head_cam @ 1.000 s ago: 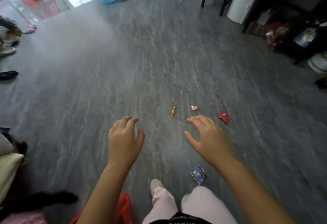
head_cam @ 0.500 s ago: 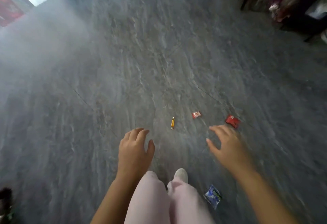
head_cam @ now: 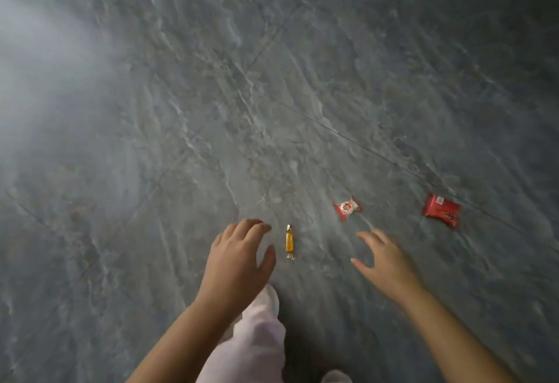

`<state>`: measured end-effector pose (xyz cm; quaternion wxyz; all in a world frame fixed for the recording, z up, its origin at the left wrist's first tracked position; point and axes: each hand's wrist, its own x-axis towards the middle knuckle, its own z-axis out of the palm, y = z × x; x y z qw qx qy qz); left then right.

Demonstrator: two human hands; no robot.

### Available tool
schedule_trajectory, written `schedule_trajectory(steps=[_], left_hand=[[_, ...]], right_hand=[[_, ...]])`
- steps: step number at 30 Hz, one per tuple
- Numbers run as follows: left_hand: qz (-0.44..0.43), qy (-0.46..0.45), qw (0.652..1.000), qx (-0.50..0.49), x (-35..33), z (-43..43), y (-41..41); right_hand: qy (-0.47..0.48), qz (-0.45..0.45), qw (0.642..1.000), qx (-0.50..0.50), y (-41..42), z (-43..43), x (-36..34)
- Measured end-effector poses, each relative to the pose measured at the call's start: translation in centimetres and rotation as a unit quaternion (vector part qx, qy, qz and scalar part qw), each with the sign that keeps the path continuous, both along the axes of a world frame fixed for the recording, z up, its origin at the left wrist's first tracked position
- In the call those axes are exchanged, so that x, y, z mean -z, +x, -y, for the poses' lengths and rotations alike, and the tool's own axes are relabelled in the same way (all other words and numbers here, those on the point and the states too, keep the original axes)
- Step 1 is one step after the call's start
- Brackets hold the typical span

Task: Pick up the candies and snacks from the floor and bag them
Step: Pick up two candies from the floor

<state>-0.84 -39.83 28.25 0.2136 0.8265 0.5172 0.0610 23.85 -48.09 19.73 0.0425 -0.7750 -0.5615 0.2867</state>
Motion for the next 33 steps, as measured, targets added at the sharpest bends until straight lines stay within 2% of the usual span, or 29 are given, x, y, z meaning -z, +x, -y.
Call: schedule_trajectory(steps=[3,7,12,19,24,33], left_hand=[[-0.003,-0.021,1.000,-0.012,7.7,-1.6,-1.4],[-0.011,-0.027,0.999,-0.015,15.9,-2.9,-2.6],[-0.001,0.007,0.999,-0.037,22.7,-2.7,-4.2],[-0.012,-0.004,0.999,-0.037,25.2,2.0,-6.7],[-0.006,-0.022,0.998,-0.061,26.5,2.9,-6.2],[-0.007,-0.081,0.996,-0.036,31.4,2.0,-1.3]], right_hand=[[-0.018,-0.029,0.998,0.050,0.8,-1.7,9.1],[-0.044,0.007,0.994,0.099,2.8,-4.0,18.5],[0.045,0.006,0.993,0.110,4.4,-6.5,26.1],[0.055,0.049,0.989,0.124,3.6,-7.6,28.7],[0.034,0.052,0.996,0.070,2.0,-7.0,28.4],[0.069,-0.049,0.996,0.009,-0.4,-5.1,23.9]])
